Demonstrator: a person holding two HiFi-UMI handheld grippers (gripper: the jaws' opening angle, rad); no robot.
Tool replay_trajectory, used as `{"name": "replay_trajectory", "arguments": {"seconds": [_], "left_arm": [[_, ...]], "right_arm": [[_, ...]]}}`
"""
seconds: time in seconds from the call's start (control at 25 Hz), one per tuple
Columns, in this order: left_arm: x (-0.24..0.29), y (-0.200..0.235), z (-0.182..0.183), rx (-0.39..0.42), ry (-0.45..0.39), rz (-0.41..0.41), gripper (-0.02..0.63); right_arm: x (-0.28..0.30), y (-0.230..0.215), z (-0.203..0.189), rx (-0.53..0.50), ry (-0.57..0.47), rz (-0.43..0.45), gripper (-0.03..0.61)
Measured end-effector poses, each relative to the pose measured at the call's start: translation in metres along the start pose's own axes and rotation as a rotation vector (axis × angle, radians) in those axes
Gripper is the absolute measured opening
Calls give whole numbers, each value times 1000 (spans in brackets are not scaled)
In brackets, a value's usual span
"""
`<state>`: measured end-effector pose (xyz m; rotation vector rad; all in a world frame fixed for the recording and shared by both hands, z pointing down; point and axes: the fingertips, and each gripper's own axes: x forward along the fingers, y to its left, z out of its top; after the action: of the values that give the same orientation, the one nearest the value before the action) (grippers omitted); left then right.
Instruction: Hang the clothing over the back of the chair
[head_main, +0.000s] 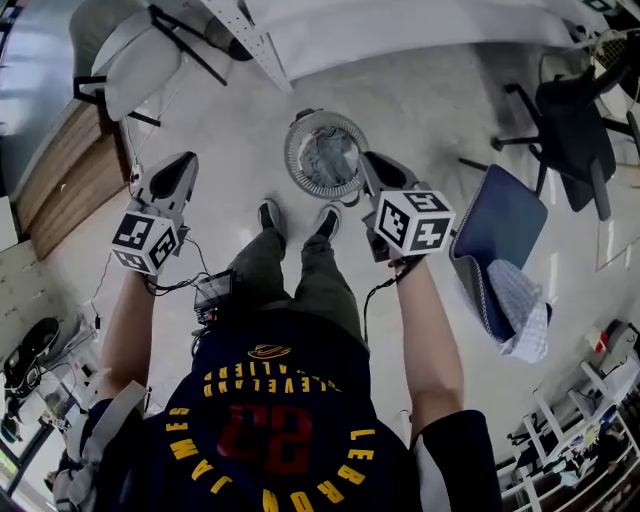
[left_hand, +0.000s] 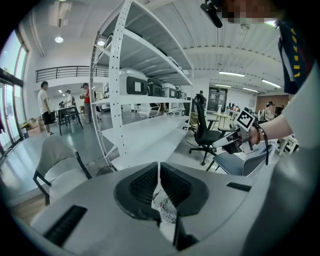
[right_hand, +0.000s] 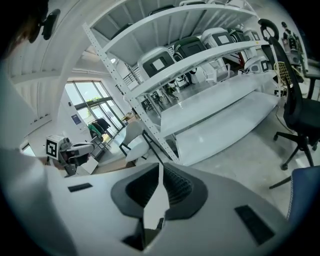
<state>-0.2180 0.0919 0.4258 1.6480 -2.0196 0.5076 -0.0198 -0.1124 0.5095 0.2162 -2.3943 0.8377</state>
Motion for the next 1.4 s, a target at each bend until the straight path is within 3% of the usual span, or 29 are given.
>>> {"name": "replay_trajectory", "arguments": {"seconds": [0.32,0.56,1.0,1.4], "left_arm": [[73,44,-66,-12,97,-52,14],[139,67,-120,-17,161,-116,14],[227,13,-216,29,251,-292,14],[275,-2,-306,34,328,-334,20]], "right_arm": [[58,-48,-12,20,61,-71,11],[119,-84,-47,45,120,-135,11],[232,-122,-197,-42,295,-178,16],[334,-177,-313,-59,441,-175,101]]}}
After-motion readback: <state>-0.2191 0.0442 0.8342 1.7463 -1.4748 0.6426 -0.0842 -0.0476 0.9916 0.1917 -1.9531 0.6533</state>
